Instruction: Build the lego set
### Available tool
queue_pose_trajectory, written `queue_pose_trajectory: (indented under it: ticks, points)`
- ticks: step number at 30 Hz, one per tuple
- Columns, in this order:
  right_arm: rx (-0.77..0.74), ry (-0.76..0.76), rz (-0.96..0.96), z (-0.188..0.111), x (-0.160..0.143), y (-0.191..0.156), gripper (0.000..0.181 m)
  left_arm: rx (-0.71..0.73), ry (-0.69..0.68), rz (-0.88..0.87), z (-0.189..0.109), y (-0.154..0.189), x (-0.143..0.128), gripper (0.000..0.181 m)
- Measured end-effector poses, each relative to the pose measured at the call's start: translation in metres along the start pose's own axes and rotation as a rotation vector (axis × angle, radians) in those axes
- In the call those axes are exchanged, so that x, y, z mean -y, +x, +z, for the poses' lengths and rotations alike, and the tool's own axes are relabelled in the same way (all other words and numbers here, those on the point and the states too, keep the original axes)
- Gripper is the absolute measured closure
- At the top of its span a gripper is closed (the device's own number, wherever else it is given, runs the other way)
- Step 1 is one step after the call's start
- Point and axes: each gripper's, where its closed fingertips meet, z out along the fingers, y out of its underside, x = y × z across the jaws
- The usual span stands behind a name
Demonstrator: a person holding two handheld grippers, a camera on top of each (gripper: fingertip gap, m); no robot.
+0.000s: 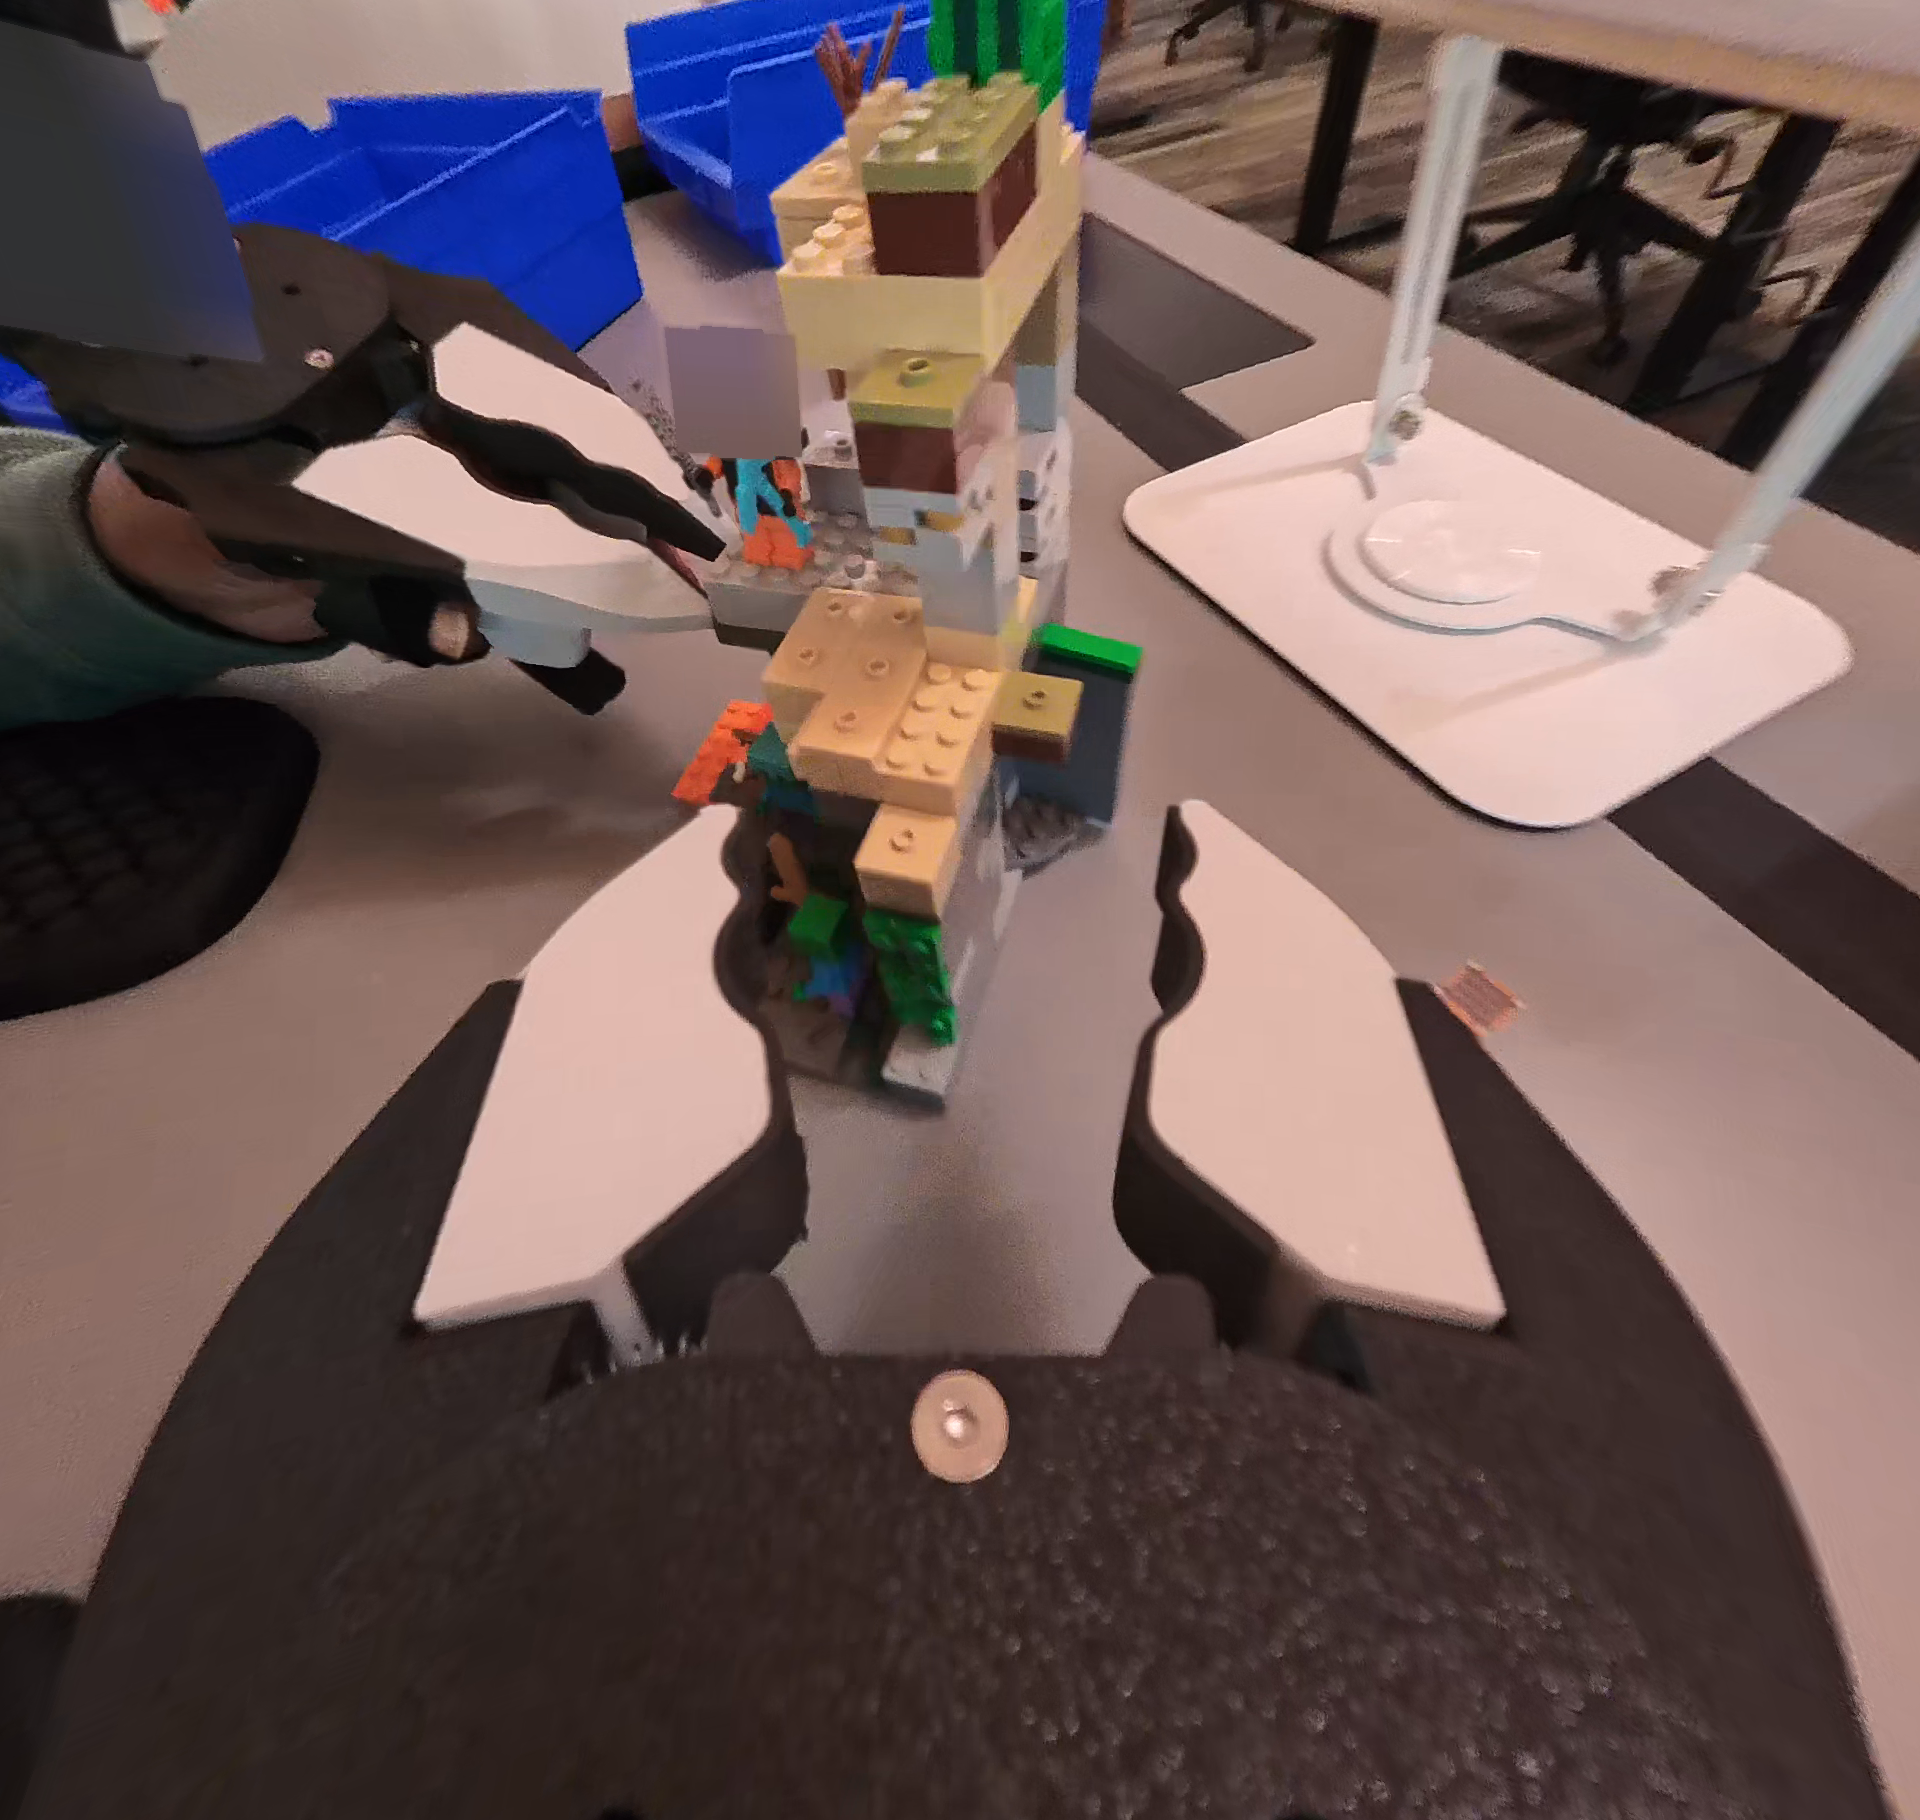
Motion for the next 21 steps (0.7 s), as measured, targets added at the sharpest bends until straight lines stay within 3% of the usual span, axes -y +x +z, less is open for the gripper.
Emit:
queue_pose_trajectory:
  ticks: [7, 14, 19, 21]
  points:
    - [-0.167, 0.059, 0.012, -0.060, -0.021, 0.035, 0.126, 0.035, -0.013, 0.017, 0.005, -0.008, 0.000, 0.165]
    - [-0.282, 0.028, 0.009, -0.075, -0.047, 0.067, 0.137, 0.048, 0.004, 0.022, -0.004, -0.004, -0.006, 0.164]
    - [-0.381, 0.054, -0.005, -0.081, -0.054, 0.084, 0.174, 0.089, 0.043, 0.054, -0.015, -0.006, -0.018, 0.172]
    - [-0.419, 0.064, -0.010, -0.085, -0.055, 0.090, 0.181, 0.098, 0.063, 0.061, -0.020, -0.009, -0.021, 0.179]
